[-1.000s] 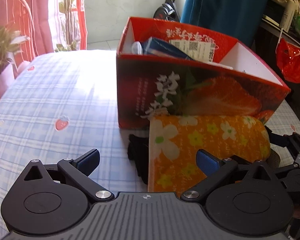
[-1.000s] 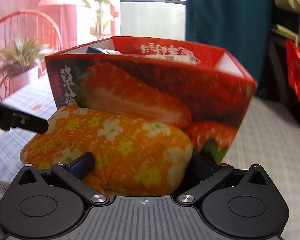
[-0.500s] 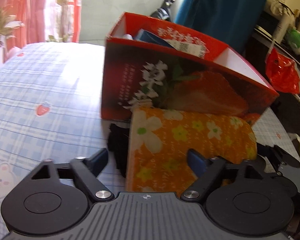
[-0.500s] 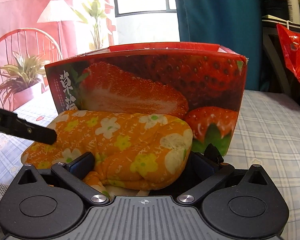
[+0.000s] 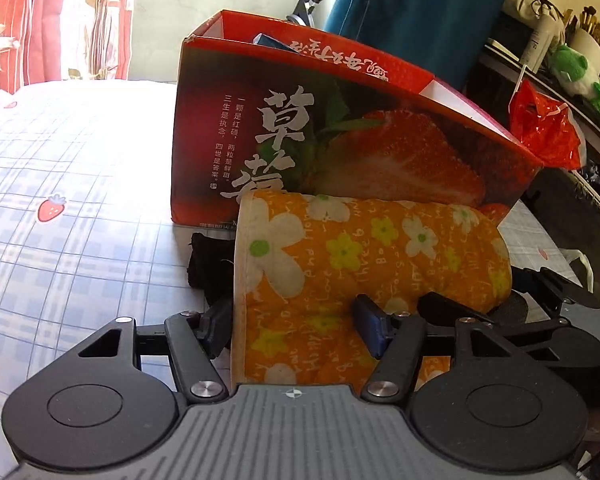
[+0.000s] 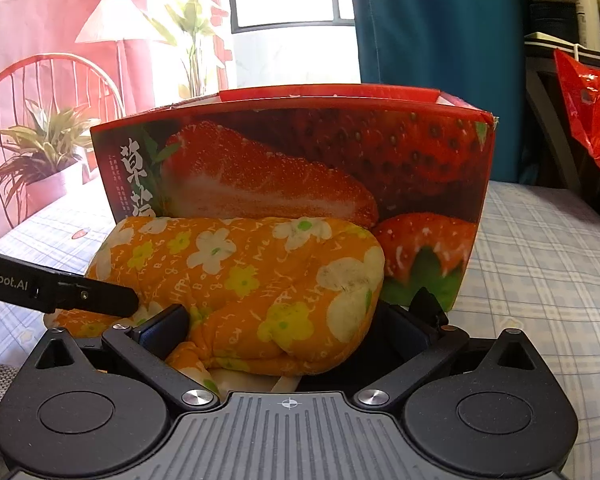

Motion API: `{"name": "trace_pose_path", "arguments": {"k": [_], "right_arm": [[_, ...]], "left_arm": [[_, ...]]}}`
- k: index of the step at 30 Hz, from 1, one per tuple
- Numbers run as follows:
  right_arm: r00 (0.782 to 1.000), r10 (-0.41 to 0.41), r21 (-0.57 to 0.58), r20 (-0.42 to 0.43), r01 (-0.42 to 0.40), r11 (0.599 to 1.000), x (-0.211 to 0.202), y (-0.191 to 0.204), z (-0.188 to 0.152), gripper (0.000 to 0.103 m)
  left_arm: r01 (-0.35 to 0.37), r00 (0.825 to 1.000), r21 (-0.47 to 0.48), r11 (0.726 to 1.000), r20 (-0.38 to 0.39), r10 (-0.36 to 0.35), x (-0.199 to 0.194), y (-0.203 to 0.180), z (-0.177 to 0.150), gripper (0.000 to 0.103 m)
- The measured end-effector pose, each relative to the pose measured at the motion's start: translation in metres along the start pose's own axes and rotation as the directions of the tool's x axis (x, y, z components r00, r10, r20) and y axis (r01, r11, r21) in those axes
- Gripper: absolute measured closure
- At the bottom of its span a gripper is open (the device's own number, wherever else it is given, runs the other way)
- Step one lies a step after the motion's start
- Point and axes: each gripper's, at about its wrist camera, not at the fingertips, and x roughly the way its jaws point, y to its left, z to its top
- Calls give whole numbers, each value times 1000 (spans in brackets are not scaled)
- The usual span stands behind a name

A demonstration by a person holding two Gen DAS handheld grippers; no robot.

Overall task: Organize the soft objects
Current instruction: 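Move both grippers onto the orange floral-wrapped pastry beside the box, then close the left gripper on the pastry end while the right gripper pinches the other end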

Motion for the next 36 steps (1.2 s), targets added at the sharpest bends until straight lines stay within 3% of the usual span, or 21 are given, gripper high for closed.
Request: {"name": "trace_pose_path", "arguments": {"k": [8, 19, 21, 23, 26, 29, 36], "right_arm": [[1000, -2, -2, 0, 2, 1000, 1, 1, -1, 0], [1000, 7, 15, 0, -7, 1000, 1, -1, -1, 0], [1000, -1, 8, 9, 1, 1000, -1, 0, -2, 0], [1000, -19, -10, 23, 19, 1000, -3, 4, -2, 0], [998, -40, -29, 45, 42, 999, -8, 7, -3, 1], [999, -19, -3, 43, 19, 1000, -12, 5, 0, 1], [998, -6, 14, 63, 6, 1000, -24, 4, 12, 9]], "left_arm": [[5, 999, 5, 1000, 33, -5, 5, -6, -6, 24], [-3, 1000, 15, 1000, 9, 3, 6, -7, -1, 24], [-16, 1000, 23, 1000, -18, 17, 5, -8, 6, 33], [-29, 999, 9, 1000, -22, 30, 0, -6, 13, 56], [-48, 999, 22, 999, -11, 48, -9, -6, 19, 76], [-49, 999, 55, 997, 3, 49, -17, -11, 23, 83], [-36, 999, 62, 997, 24, 34, -29, -23, 25, 85]]}}
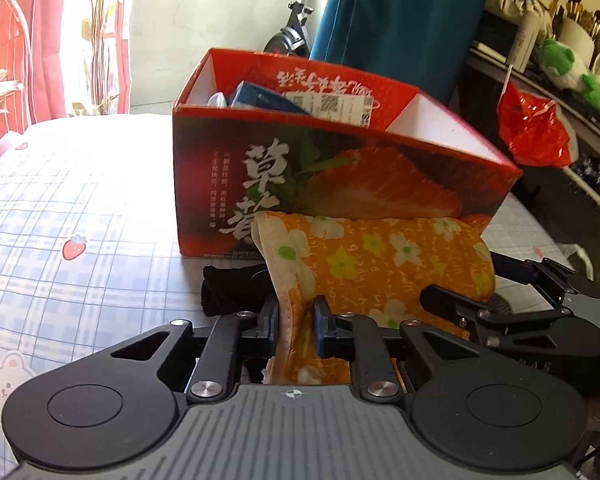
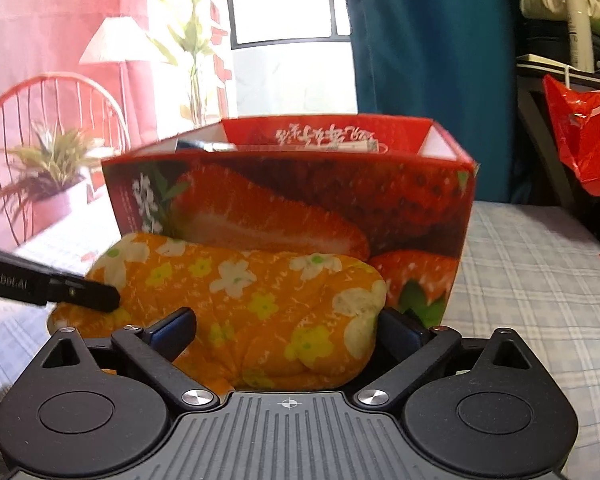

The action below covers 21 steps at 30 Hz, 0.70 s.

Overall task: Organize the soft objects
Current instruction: 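Close the left gripper on the pastry end while the right gripper pinches the other end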

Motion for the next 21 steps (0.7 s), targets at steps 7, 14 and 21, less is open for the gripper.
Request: {"name": "trace_pose_path", "arguments": {"k": [7, 14, 21], "right_arm": [[1000, 27, 35, 7, -27, 999, -14, -4, 9, 63], [999, 43, 78, 16, -44, 996, -25, -15, 20, 89], [994, 66, 44, 93, -70, 997, -47, -12, 38, 89]], "left_arm": [[-25, 999, 22, 999, 27, 24, -21, -8, 2, 89], [-45, 999, -16, 999, 24, 45, -26, 0, 1, 92], [-35, 995, -27, 999, 94, 38, -52, 1, 9, 92]]}}
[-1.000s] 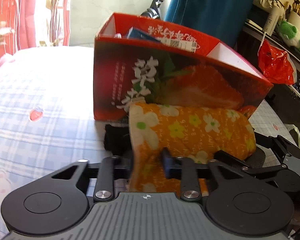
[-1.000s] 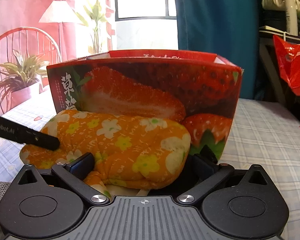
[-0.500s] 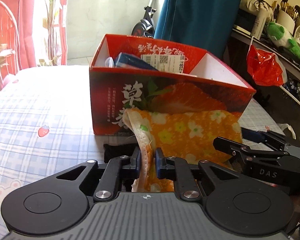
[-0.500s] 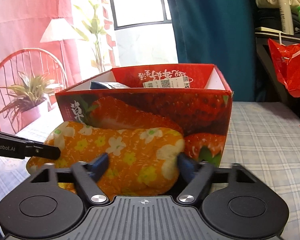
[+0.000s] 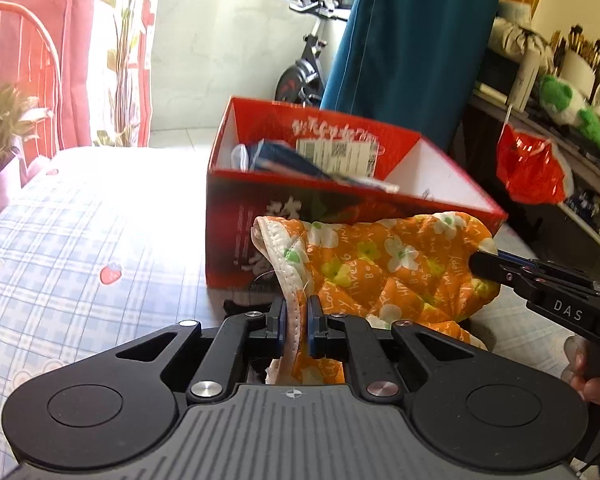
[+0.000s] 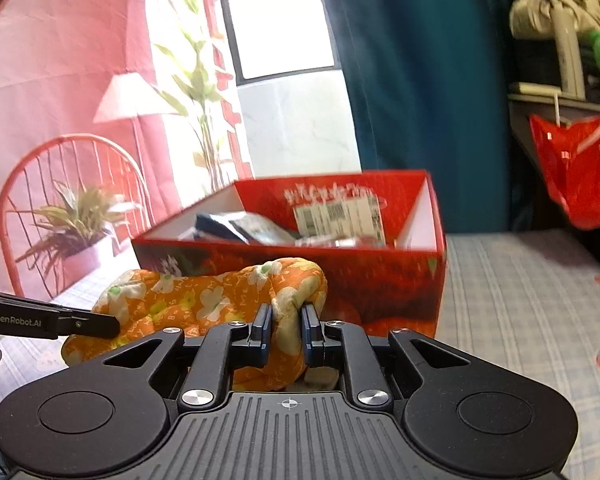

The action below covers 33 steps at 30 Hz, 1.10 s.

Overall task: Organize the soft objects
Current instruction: 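Close the left gripper on the pastry end while the right gripper pinches the other end, then lower the orange pastry into the red box and open both grippers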

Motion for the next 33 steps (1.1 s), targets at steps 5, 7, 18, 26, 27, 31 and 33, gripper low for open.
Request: {"name": "trace_pose_path", "arguments": {"k": [5, 7, 18, 26, 27, 31, 33], "right_arm": [[998, 23, -9, 61, -22, 1000, -13, 0, 18, 89], [997, 32, -24, 76, -30, 999, -16, 0, 26, 89], [998, -18, -18, 67, 19, 1000, 11, -16, 88, 90], [998, -61, -71, 27, 63, 996, 62, -25, 135, 91], [998, -67, -78, 17, 69, 995, 71, -25, 139, 91], [995, -93, -74, -26, 91, 993, 105, -36, 152, 92], [991, -120, -79, -59, 115, 990, 124, -43, 157, 92]], "left_arm": [[-8, 997, 60, 998, 81, 4, -20, -7, 16, 92], [-28, 992, 126, 992, 122, 13, -26, -14, 26, 92], [-10, 978, 161, 987, 207, -24, -14, -22, 83, 92], [-16, 983, 109, 994, 183, -4, 42, -18, 119, 92], [-16, 985, 99, 995, 171, -1, 53, -15, 126, 92], [-8, 993, 50, 999, 119, 2, 89, -8, 145, 92], [0, 996, 52, 999, 90, -4, 105, -9, 153, 92]]}}
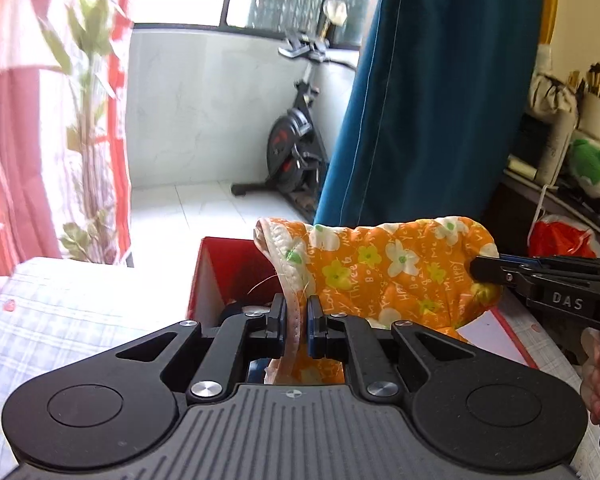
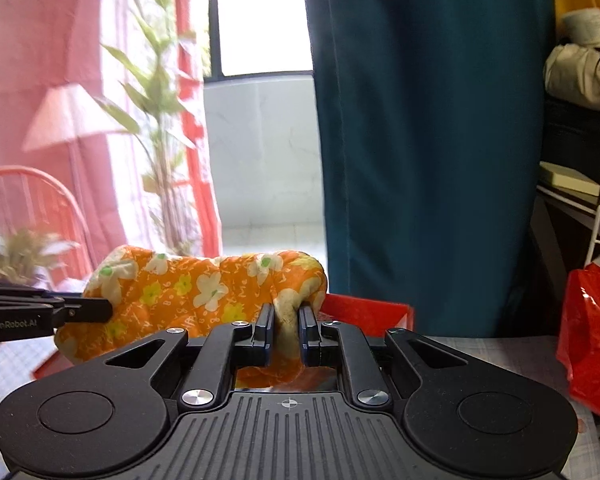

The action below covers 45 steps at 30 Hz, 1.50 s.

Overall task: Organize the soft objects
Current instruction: 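Lower the orange pastry into the red box and open both grippers, then move both grippers back to the grey knit cloth beside the box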

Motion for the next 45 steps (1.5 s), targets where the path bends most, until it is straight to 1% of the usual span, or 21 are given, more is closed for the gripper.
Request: {"name": "trace_pose_path", "arguments": {"k": [5, 10, 13, 15, 18, 19, 20, 22, 24, 25, 26, 27, 28, 29, 30, 31, 33, 34, 36, 40, 45], "right_arm": [[993, -46, 5, -111, 47, 999, 43, -13, 7, 93], [971, -53, 12, -234, 58, 998, 73, -15, 5, 93], [951, -66, -13, -302, 65, 998, 87, -11, -2, 92], [943, -84, -17, -322, 83, 996, 91, -9, -6, 89], [941, -108, -5, -322, 112, 994, 90, -6, -7, 80], [941, -117, -14, -318, 119, 993, 87, -5, -7, 76], [942, -119, -25, -313, 117, 993, 84, -4, -6, 73], [945, -123, -39, -303, 116, 992, 74, -4, -6, 57], [951, -123, -39, -284, 117, 992, 62, -5, -2, 53], [953, -121, -37, -276, 115, 993, 56, -4, -2, 51], [955, -118, -37, -272, 112, 993, 48, -5, 0, 48], [957, -114, -42, -267, 107, 993, 42, -3, 1, 42], [960, -113, -48, -257, 105, 993, 35, -2, 2, 32], [962, -117, -57, -246, 106, 993, 26, 1, 2, 27], [965, -120, -66, -234, 108, 992, 19, 3, 3, 17], [967, -121, -74, -226, 107, 992, 13, 5, 4, 10], [970, -117, -82, -212, 102, 991, 0, 9, 5, 2], [972, -116, -82, -205, 101, 991, -6, 11, 6, 1], [975, -109, -74, -194, 96, 993, -20, 14, 7, 1], [979, -89, -61, -181, 79, 995, -43, 19, 8, 0], [985, -81, -49, -154, 74, 996, -73, 29, 1, 0]], "left_arm": [[23, 993, -32, 999, -116, -26, 41, 4, 11, 92], [7, 977, -12, 1000, -213, -9, 66, 0, 8, 92], [4, 970, 14, 1000, -244, 0, 70, -1, 4, 92], [-1, 970, 21, 1000, -244, 6, 70, -1, 4, 91], [-11, 972, 32, 999, -233, 19, 66, 0, 7, 87], [-16, 973, 41, 999, -229, 25, 64, -1, 8, 79], [-23, 974, 51, 998, -222, 34, 62, -3, 9, 67], [-42, 978, 65, 997, -201, 54, 54, -4, 11, 53], [-55, 980, 70, 996, -189, 68, 44, -4, 12, 48], [-59, 980, 67, 996, -188, 71, 39, -4, 13, 43], [-63, 979, 59, 996, -188, 73, 33, -4, 13, 34], [-64, 980, 50, 997, -187, 72, 28, -4, 13, 28], [-66, 981, 46, 997, -182, 73, 21, -5, 12, 20], [-68, 981, 46, 997, -177, 76, 14, -6, 12, 13], [-75, 981, 50, 996, -174, 82, 8, -7, 11, 10], [-83, 981, 55, 995, -169, 91, 2, -9, 11, 6], [-92, 982, 59, 994, -163, 101, -9, -11, 12, 4], [-94, 982, 58, 994, -161, 102, -14, -12, 12, 3], [-96, 983, 54, 994, -151, 103, -26, -14, 12, 0], [-115, 986, 50, 992, -117, 120, -51, -20, 10, 0], [-132, 985, 76, 988, -105, 140, -81, -26, -3, 0]]}}
